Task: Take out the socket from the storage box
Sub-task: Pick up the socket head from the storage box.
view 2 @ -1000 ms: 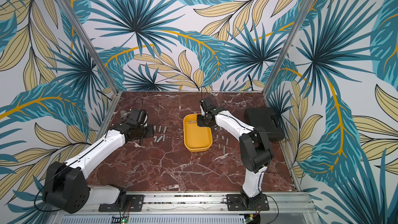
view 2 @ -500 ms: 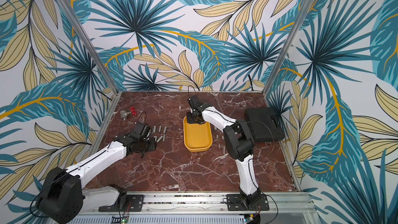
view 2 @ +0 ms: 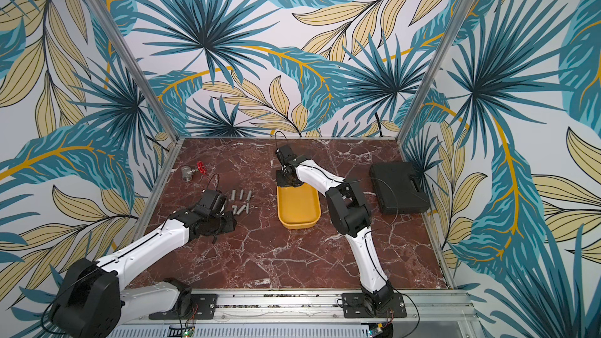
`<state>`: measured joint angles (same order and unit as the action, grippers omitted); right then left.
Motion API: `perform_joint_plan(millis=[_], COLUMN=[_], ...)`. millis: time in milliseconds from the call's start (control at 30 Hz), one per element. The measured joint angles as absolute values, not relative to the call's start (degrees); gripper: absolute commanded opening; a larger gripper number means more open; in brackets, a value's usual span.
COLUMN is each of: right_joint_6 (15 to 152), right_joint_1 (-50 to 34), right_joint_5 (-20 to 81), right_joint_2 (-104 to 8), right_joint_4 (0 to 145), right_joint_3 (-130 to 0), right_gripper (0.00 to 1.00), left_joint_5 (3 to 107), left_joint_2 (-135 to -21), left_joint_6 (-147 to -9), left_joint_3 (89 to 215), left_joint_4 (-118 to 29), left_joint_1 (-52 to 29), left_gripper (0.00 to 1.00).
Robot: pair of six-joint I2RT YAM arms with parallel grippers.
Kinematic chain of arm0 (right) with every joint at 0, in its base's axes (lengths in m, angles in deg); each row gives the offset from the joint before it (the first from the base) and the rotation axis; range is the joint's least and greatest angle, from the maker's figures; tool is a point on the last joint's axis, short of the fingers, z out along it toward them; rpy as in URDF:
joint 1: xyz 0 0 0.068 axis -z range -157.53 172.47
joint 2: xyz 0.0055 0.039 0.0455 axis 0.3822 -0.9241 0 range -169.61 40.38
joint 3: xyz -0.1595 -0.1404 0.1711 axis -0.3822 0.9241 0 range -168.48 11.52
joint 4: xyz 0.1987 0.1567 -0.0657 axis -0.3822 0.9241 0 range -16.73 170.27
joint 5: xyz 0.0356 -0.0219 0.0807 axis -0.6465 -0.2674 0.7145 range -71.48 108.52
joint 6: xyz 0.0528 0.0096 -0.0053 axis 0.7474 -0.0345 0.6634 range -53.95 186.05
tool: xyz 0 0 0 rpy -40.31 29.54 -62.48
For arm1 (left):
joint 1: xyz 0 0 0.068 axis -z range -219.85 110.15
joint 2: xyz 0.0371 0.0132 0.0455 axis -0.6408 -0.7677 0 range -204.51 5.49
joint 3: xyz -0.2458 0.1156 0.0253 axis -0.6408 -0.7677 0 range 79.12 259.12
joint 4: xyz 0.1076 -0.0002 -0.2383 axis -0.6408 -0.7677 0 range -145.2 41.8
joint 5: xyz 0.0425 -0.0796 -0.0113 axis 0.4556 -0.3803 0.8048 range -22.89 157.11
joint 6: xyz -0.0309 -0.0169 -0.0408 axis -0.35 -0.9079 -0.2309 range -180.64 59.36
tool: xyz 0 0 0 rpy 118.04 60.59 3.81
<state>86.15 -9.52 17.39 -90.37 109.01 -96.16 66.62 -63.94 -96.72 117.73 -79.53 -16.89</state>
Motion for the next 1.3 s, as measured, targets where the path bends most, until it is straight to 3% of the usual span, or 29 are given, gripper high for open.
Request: perform_joint_plan(millis=[733, 1100, 1300], right_joint_6=[85.54, 85.1, 85.76], right_joint_1=[-9.63, -9.01, -6.08], right_joint_5=[15.73, 15.21, 13.72], right_joint_2=[-91.62, -70.57, -55.01], right_joint_4=[110.02, 107.35, 105.17], right_joint_3=[-96.84, -80.97, -64.71], right_gripper=[0.17, 0.17, 0.17], left_joint_5=[66.64, 66.88, 66.83], left_joint_2=[-63.81, -63.83, -65.12], left_joint_6=[-97.13, -97.13, -97.16], left_joint_3=[117.73, 117.84, 117.86], left_joint_4=[-79.16, -79.58, -79.12], left_joint_1=[-16.89, -16.65, -16.26], left_gripper=[0.41, 0.41, 0.41])
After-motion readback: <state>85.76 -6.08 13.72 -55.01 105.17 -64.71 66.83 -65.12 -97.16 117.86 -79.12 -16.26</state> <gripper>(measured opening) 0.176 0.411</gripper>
